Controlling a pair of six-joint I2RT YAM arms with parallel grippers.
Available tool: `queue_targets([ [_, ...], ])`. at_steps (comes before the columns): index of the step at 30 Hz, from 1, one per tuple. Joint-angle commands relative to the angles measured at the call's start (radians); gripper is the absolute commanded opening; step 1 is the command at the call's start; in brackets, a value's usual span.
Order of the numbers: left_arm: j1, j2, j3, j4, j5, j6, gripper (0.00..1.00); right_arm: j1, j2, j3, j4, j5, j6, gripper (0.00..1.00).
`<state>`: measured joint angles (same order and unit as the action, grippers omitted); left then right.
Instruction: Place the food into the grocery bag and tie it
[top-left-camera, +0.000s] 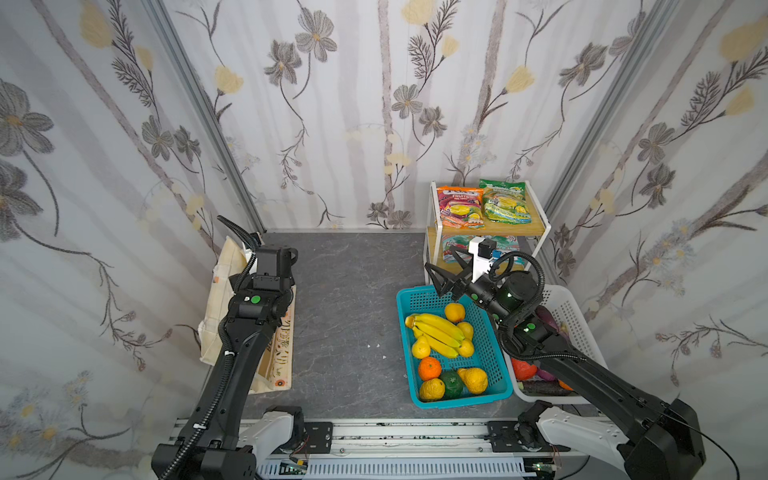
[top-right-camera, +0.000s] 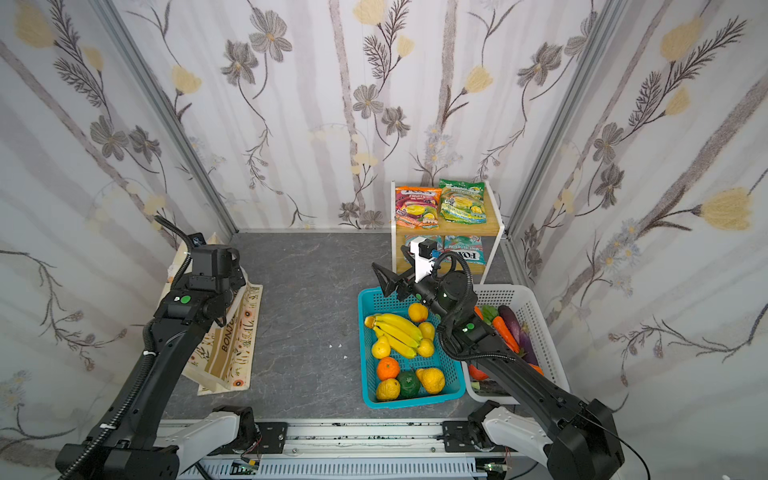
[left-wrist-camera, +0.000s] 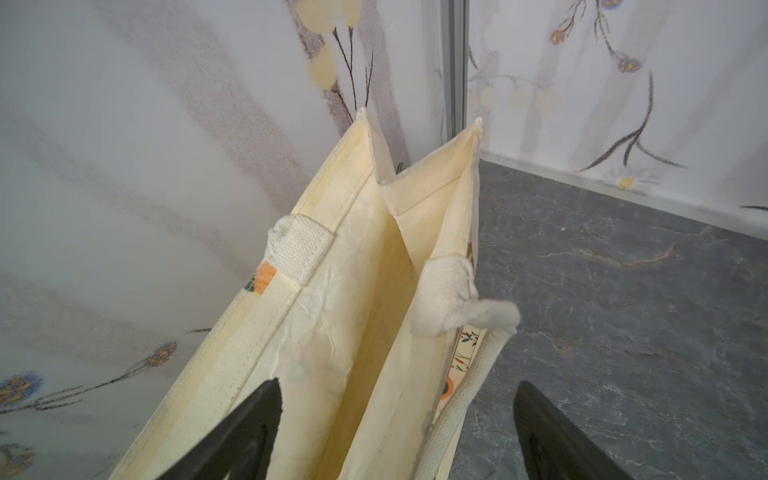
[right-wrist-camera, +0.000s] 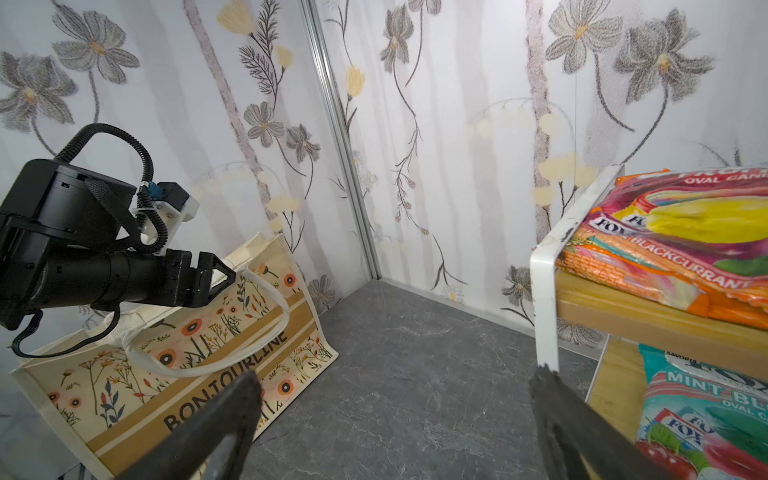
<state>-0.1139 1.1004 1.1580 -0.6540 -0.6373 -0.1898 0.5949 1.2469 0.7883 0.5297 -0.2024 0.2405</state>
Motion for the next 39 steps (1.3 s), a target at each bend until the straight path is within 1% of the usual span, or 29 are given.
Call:
queue_targets([
  [1,0.002,-0.002,-0.022,-0.013,-0.056,0.005,0.78,0.002,0.008,0.019,0.001,0.015,-0.012,0.99],
  [2,0.002,-0.004,-0.030,-0.013,-0.053,0.008,0.76,0.002,0.008,0.014,0.009,0.018,-0.008,0.99],
  [4,0.005,0.007,-0.048,-0.011,-0.051,0.014,0.65,0.003,0.009,0.004,0.026,0.017,0.000,0.99],
  [5,0.004,0.019,-0.057,-0.012,-0.058,0.017,0.62,0.003,0.011,-0.001,0.031,0.016,0.003,0.99],
  [6,0.005,0.030,-0.064,-0.011,-0.069,0.020,0.62,0.004,0.012,-0.003,0.032,0.014,0.006,0.99],
  [7,0.005,0.037,-0.072,-0.009,-0.079,0.022,0.58,0.005,0.013,-0.004,0.028,0.012,0.008,0.98],
  [8,0.005,0.041,-0.080,0.000,-0.090,0.021,0.46,0.005,0.013,-0.002,0.024,0.008,0.008,0.99],
  [9,0.005,0.041,-0.086,0.009,-0.076,0.018,0.31,0.006,0.011,-0.003,0.021,0.007,0.009,0.98],
  [10,0.003,0.038,-0.086,0.014,-0.047,0.012,0.17,0.006,0.010,-0.003,0.020,0.008,0.011,0.98],
  [11,0.000,0.033,-0.084,0.020,-0.011,0.008,0.02,0.006,0.008,-0.003,0.019,0.008,0.012,0.98],
  [12,-0.011,0.028,-0.081,0.021,0.010,-0.003,0.00,0.006,0.008,-0.003,0.017,0.007,0.014,0.98],
  [15,-0.096,0.010,-0.073,0.014,-0.006,-0.031,0.00,0.010,0.007,-0.003,0.019,0.003,0.021,0.97],
  [20,-0.235,-0.022,-0.018,0.004,0.143,-0.175,0.00,0.020,0.021,0.004,0.024,0.000,0.044,0.98],
  [23,-0.321,0.010,0.006,0.003,0.134,-0.224,0.00,0.031,0.037,0.023,0.010,-0.005,0.045,0.97],
  [27,-0.381,0.055,0.019,0.004,0.136,-0.273,0.00,0.039,0.042,0.037,-0.005,-0.005,0.043,0.97],
  [31,-0.422,0.088,0.039,0.013,0.155,-0.308,0.00,0.049,0.050,0.039,0.003,-0.004,0.050,0.96],
  [35,-0.455,0.111,0.065,0.042,0.220,-0.305,0.00,0.067,0.078,0.054,0.009,0.003,0.062,0.96],
  [36,-0.455,0.116,0.078,0.046,0.239,-0.301,0.03,0.075,0.089,0.063,0.007,0.010,0.068,0.96],
  [37,-0.455,0.116,0.087,0.050,0.250,-0.295,0.12,0.086,0.101,0.075,0.001,0.022,0.073,0.97],
  [38,-0.455,0.115,0.099,0.053,0.255,-0.286,0.30,0.095,0.112,0.086,-0.006,0.033,0.077,0.99],
  [39,-0.454,0.111,0.113,0.054,0.253,-0.274,0.53,0.105,0.124,0.100,-0.015,0.044,0.079,1.00],
])
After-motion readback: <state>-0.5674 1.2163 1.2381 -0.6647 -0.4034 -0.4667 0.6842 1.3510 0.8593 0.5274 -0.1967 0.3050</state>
